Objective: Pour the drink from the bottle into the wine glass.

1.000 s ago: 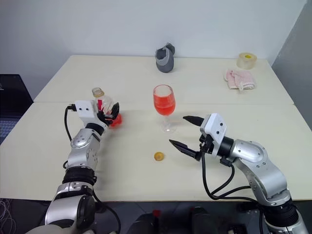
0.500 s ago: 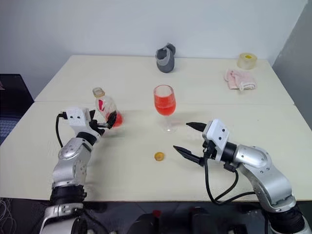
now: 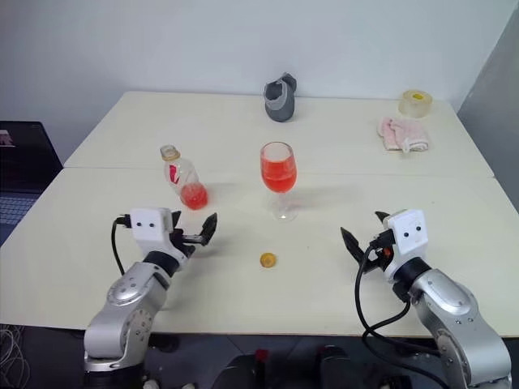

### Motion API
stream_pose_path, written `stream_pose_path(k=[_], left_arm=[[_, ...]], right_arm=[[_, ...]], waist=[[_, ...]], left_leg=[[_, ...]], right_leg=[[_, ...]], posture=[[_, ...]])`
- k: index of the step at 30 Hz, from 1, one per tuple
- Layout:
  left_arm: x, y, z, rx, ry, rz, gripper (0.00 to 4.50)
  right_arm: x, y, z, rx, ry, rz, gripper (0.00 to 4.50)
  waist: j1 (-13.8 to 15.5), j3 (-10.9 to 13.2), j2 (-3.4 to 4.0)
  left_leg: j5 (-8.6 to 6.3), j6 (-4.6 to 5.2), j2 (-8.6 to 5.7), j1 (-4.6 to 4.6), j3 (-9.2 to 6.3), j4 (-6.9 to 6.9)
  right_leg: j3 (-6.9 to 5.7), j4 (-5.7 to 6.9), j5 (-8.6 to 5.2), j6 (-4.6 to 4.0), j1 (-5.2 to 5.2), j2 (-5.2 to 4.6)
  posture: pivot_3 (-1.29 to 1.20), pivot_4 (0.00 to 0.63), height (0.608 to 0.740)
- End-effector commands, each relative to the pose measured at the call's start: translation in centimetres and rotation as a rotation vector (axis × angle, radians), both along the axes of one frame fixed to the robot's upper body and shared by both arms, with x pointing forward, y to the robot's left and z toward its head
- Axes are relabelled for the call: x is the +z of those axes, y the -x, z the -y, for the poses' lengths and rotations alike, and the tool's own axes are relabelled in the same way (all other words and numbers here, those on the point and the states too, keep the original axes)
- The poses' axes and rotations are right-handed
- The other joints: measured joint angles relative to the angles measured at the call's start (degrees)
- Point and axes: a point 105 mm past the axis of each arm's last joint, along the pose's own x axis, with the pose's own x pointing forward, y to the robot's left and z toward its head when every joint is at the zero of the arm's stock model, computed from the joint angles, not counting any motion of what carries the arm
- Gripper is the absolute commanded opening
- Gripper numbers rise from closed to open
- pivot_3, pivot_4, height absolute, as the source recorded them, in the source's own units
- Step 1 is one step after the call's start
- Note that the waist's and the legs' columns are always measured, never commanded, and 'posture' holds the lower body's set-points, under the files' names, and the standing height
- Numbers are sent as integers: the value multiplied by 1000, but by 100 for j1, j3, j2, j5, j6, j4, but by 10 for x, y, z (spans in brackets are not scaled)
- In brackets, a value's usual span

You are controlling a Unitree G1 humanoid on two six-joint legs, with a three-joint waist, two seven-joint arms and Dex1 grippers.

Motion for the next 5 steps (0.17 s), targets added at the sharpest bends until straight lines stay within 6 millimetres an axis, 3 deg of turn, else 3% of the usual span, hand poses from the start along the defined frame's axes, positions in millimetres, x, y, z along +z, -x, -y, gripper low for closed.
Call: stream_pose_path(k=[1, 5], left_arm=[[11, 2, 6, 20, -41, 39, 4452], [11, 7, 17, 10, -55, 47, 4452]], right_arm=[[2, 1, 17, -166, 14, 34, 4500], [-10, 6, 21, -261, -2, 11, 4500]], waist=[[-2, 0, -1], [-5, -1, 1]], left_leg=[[0, 0, 0, 1, 2, -2], [0, 0, 1, 4, 6, -14]], right_leg=[[-1, -1, 0, 0, 0, 4], [1, -5, 0, 0, -1, 10]], posture=[[0, 150, 740], [0, 150, 740]])
